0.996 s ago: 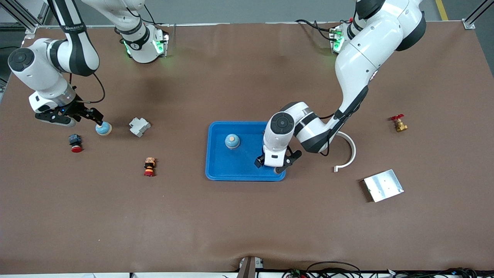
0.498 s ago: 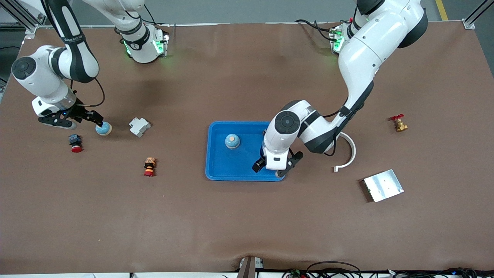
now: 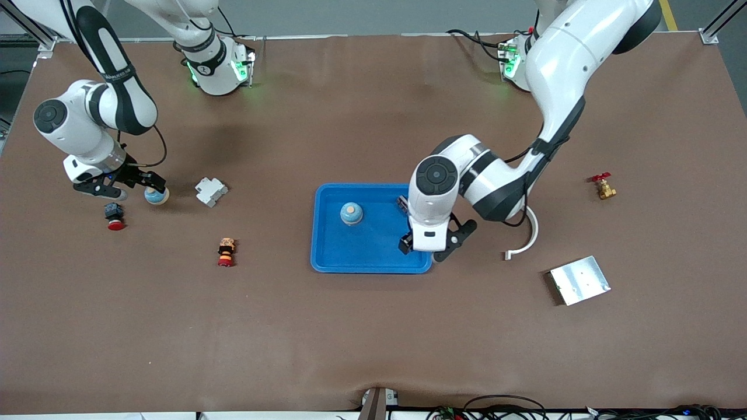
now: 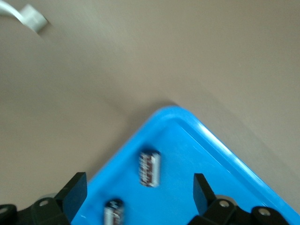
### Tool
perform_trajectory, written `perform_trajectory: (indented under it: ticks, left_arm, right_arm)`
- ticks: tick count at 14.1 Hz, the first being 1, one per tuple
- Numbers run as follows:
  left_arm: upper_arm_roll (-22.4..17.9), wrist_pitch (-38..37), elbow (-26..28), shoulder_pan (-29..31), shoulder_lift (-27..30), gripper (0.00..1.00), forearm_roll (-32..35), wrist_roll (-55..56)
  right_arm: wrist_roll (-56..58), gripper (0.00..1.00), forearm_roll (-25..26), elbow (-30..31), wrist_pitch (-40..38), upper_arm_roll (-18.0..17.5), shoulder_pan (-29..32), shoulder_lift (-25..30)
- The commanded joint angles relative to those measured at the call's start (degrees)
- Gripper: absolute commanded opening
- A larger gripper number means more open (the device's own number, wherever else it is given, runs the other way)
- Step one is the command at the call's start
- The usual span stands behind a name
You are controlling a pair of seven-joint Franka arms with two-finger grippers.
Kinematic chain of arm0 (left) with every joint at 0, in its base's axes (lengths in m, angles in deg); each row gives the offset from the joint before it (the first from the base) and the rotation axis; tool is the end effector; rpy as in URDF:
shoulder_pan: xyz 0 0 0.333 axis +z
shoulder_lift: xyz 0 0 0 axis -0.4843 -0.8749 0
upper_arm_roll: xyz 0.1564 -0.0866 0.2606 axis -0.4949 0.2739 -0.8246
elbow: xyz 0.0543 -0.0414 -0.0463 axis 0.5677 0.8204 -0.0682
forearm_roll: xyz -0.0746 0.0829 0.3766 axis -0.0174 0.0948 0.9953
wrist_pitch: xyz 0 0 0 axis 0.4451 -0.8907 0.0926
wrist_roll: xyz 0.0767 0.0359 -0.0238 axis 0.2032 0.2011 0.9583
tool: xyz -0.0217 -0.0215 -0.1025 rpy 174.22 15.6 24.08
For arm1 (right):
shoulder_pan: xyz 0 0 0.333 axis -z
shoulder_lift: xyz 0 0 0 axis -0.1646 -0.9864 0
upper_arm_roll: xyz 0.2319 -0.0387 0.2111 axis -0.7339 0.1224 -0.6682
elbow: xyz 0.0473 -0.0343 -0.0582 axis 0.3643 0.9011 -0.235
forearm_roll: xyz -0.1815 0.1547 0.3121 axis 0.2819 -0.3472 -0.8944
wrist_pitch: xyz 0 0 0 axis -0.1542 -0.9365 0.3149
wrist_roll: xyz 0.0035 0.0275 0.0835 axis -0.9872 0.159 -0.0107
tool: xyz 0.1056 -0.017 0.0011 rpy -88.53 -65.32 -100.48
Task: Place electrolytic capacitor and blue bell in tray
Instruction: 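Release the capacitor in the tray while the right gripper grasps the bell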
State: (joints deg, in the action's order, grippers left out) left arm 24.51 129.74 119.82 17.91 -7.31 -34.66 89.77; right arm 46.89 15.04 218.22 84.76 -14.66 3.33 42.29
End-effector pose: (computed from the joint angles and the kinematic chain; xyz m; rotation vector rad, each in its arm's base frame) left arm 0.5941 -0.4028 0.3062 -2.9018 -1.0811 -0.0617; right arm 0.4267 -0.1262 0.2239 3.1020 -0.2954 0.0338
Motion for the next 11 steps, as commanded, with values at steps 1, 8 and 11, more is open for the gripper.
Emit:
perform_trajectory:
  ticks: [1, 8, 11]
  left_arm:
    - [-0.06, -5.63, 1.67, 2.87, 4.48, 1.00, -1.84, -6.46]
    - [4.15, -19.43, 3.60, 17.45, 14.50, 1.00, -13.17, -30.44]
    - [9.41, -23.22, 6.40, 28.51, 19.50, 1.00, -15.81, -41.68]
  right_arm:
    - [1.86, 1.00, -1.44, 0.20, 2.08, -0.59, 1.08, -1.86]
    - [2.82, 1.00, -1.44, -0.33, 3.57, -0.59, 1.35, -4.67]
    - [3.00, 1.00, -1.44, -0.41, 6.38, -0.59, 1.43, -7.39]
